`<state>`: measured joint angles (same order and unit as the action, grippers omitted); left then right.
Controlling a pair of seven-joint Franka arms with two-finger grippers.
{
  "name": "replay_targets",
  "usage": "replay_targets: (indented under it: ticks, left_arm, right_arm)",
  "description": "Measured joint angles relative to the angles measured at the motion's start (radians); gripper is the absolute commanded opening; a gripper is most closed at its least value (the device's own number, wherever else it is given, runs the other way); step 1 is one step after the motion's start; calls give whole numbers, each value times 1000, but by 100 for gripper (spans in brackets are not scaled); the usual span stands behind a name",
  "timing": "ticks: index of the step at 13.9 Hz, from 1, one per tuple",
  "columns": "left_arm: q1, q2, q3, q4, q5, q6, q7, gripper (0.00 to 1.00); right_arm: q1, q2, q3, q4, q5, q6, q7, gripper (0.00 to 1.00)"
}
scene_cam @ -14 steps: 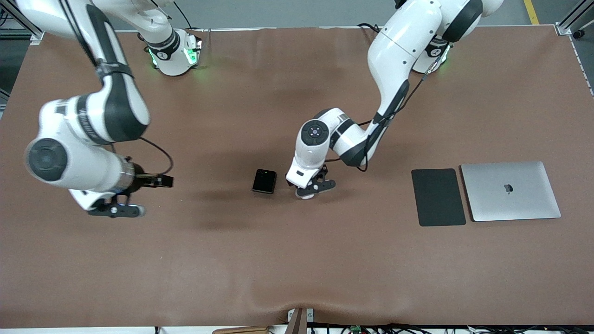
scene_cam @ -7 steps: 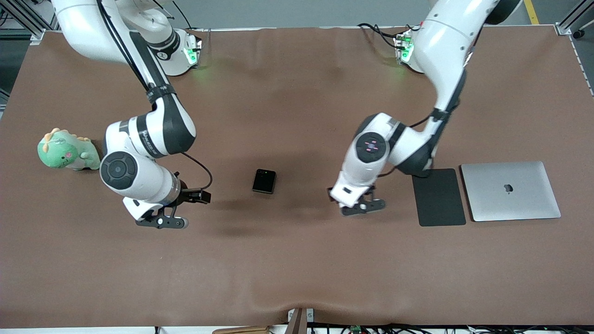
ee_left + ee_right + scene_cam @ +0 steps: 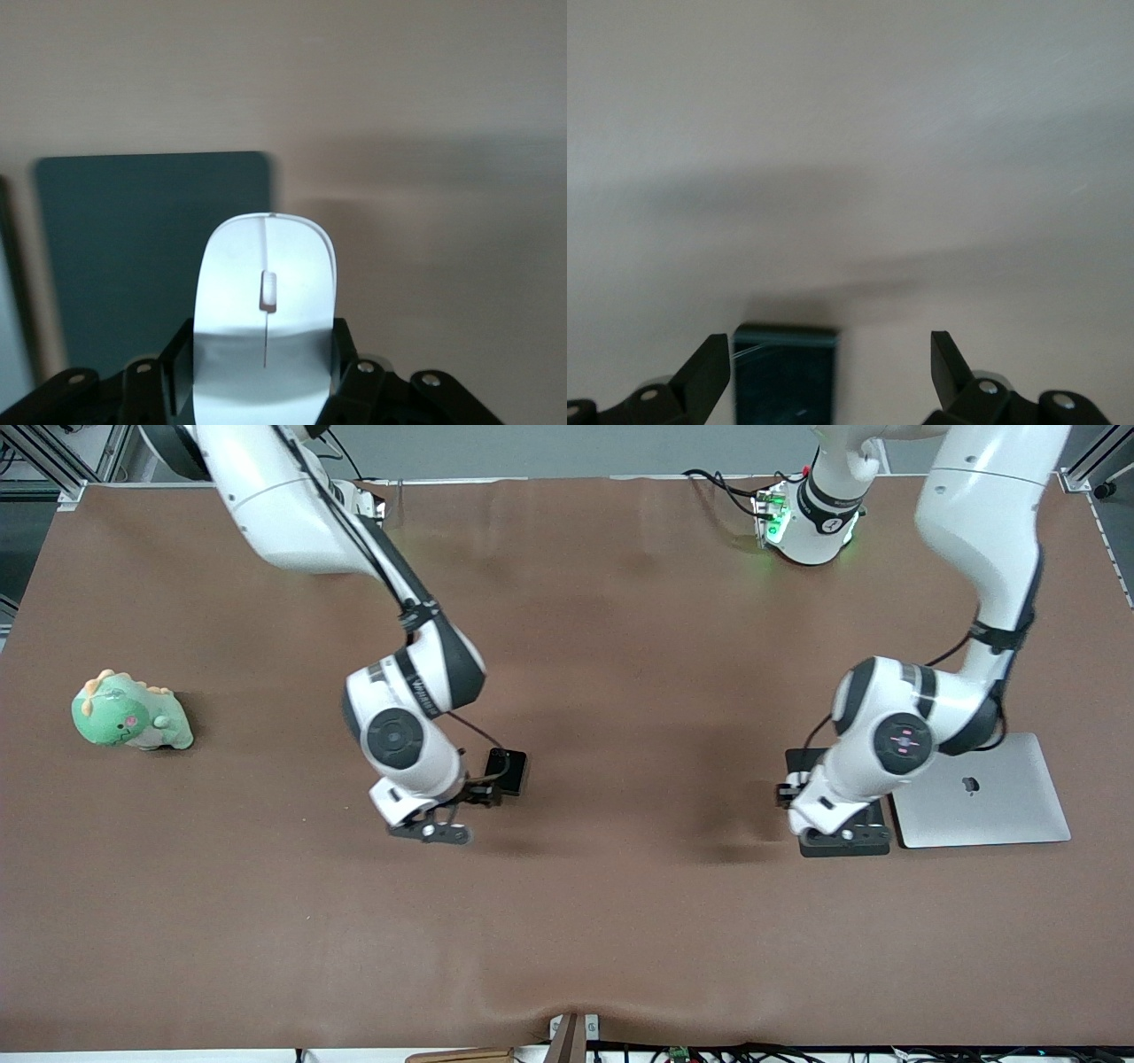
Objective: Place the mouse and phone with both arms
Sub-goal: 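Carry the mouse to the pad while the right gripper grasps the phone, then lower the mouse onto the grey pad and open the left gripper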
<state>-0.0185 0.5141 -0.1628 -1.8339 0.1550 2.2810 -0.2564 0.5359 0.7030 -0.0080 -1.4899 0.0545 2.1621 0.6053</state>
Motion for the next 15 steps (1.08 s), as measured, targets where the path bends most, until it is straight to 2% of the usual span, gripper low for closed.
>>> replay_targets:
  ticks: [3, 6, 12, 15]
  left_arm:
    - [97, 3, -1, -16, 0, 6, 108, 46]
    - [146, 27, -1, -28, 0, 51, 159, 46]
    - [155, 89, -15, -27, -31, 140, 162, 46]
    - [153, 90, -39, -26, -58, 143, 162, 50]
  right_arm:
    - [62, 11, -1, 1, -1, 1, 39, 100]
    - [70, 22, -4, 0, -4, -1, 35, 100]
    - [72, 73, -6, 0, -4, 4, 33, 100]
    - [81, 93, -6, -3, -4, 42, 33, 100]
